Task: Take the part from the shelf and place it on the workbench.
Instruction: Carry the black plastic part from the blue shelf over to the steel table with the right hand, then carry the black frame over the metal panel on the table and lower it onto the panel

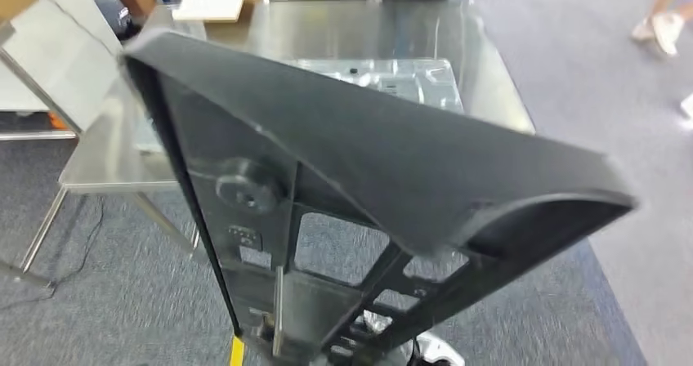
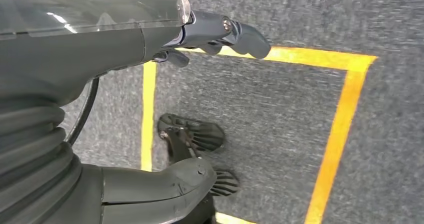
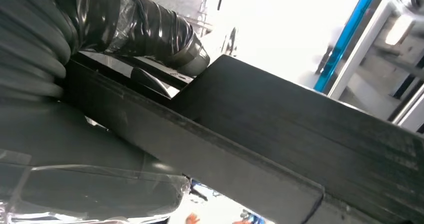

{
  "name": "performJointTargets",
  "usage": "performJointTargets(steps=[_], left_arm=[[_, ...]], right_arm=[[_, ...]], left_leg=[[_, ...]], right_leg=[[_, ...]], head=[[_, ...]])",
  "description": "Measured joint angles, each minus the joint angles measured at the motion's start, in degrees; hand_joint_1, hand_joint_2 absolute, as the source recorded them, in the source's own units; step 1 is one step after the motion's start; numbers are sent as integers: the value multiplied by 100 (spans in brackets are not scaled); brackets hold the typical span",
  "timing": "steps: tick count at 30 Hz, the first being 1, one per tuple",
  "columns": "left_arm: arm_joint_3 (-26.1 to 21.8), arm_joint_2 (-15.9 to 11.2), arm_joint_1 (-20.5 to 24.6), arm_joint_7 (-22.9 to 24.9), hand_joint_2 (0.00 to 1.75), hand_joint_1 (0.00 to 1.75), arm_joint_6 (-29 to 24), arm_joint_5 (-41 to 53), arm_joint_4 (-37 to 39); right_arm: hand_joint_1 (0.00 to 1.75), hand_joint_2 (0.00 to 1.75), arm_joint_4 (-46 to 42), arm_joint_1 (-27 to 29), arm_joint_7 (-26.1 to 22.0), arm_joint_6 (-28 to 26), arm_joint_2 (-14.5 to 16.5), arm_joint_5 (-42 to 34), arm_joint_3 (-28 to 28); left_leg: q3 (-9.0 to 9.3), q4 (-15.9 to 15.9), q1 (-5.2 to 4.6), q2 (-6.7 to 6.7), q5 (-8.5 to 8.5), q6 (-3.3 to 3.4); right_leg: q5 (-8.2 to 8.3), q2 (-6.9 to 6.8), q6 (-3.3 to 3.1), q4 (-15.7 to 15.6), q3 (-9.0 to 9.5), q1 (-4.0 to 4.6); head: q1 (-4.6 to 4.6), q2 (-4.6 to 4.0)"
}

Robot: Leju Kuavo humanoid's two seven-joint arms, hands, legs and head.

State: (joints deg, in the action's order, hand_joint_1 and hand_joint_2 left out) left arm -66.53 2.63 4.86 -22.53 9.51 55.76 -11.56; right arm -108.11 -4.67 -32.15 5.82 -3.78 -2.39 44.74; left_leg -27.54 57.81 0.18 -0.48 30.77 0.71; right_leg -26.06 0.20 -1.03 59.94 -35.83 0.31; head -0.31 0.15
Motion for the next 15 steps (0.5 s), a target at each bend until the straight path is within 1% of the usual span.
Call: performJointTargets(steps=[1,2,3,4,5,6,7,8,9,10,11,12,13,15], left_arm=[[-1,0,9,0,175,0,0,0,1],[-1,1,21,0,175,0,1,0,1],[-1,1,31,0,175,0,1,-1,1],[-1,-1,39,1,175,0,1,-1,2],[-1,-2,40,1,175,0,1,-2,2],[-2,-3,34,1,175,0,0,-2,2],[-2,-5,25,2,175,0,0,-2,2],[-3,-5,16,1,175,0,0,-2,2],[-4,-5,12,1,175,0,0,-3,2],[-4,-6,10,-2,175,0,-1,-7,2],[-5,-6,9,-3,175,0,-2,-12,2],[-6,-5,11,-8,175,0,-2,-21,2],[-7,-3,11,-12,175,0,-4,-30,2],[-15,-1,4,-24,175,0,-13,-48,2]], right_arm=[[175,175,-7,4,-1,8,1,1,0],[175,175,-15,2,-2,14,2,2,0],[175,175,-25,0,-7,19,4,5,0],[175,175,-31,0,-13,20,5,12,0],[175,175,-34,0,-18,20,5,21,0],[175,175,-37,7,-22,19,5,32,0],[175,175,-37,17,-25,19,4,44,0],[175,175,-37,26,-26,19,4,59,0],[175,175,-37,33,-29,14,4,83,0],[175,175,-38,36,-37,-1,4,120,0],[175,175,-40,37,-51,-28,3,173,0],[175,175,-45,35,-76,-71,2,238,0],[175,175,-60,32,-110,-127,1,307,0],[175,175,-124,18,-182,-272,-14,443,-8]], left_leg=[[1,61,2,6,5,-32],[-37,205,5,10,10,-56],[-148,422,11,12,59,-78],[-332,735,22,16,159,-101],[-552,1081,31,15,296,-124],[-778,1391,41,15,427,-144],[-959,1582,49,16,478,-164],[-1059,1595,55,16,408,-175],[-1063,1409,57,17,205,-173],[-987,1062,59,20,-94,-161],[-892,730,53,24,-330,-139],[-822,440,35,32,-436,-116],[-778,271,17,39,-495,-81],[-747,161,-7,42,-428,1]], right_leg=[[6,3,-34,-21,44,-12],[-15,3,-70,-54,105,-26],[-38,-1,-99,-84,166,-40],[-69,-8,-119,-108,220,-48],[-107,-12,-135,-116,261,-51],[-149,-11,-139,-117,301,-51],[-195,-7,-137,-117,349,-51],[-242,-2,-131,-116,406,-51],[-293,2,-120,-116,477,-52],[-350,2,-105,-116,557,-53],[-403,0,-85,-124,631,-53],[-447,-4,-62,-128,683,-51],[-486,-6,-29,-130,712,-46],[-517,-7,41,-96,740,-30]], head=[[-5,0],[-4,0],[-4,0],[-4,0],[-4,0],[-4,0],[-4,0],[-4,0],[-4,0],[-4,0],[-4,0],[-4,0],[-4,0],[-6,0]])
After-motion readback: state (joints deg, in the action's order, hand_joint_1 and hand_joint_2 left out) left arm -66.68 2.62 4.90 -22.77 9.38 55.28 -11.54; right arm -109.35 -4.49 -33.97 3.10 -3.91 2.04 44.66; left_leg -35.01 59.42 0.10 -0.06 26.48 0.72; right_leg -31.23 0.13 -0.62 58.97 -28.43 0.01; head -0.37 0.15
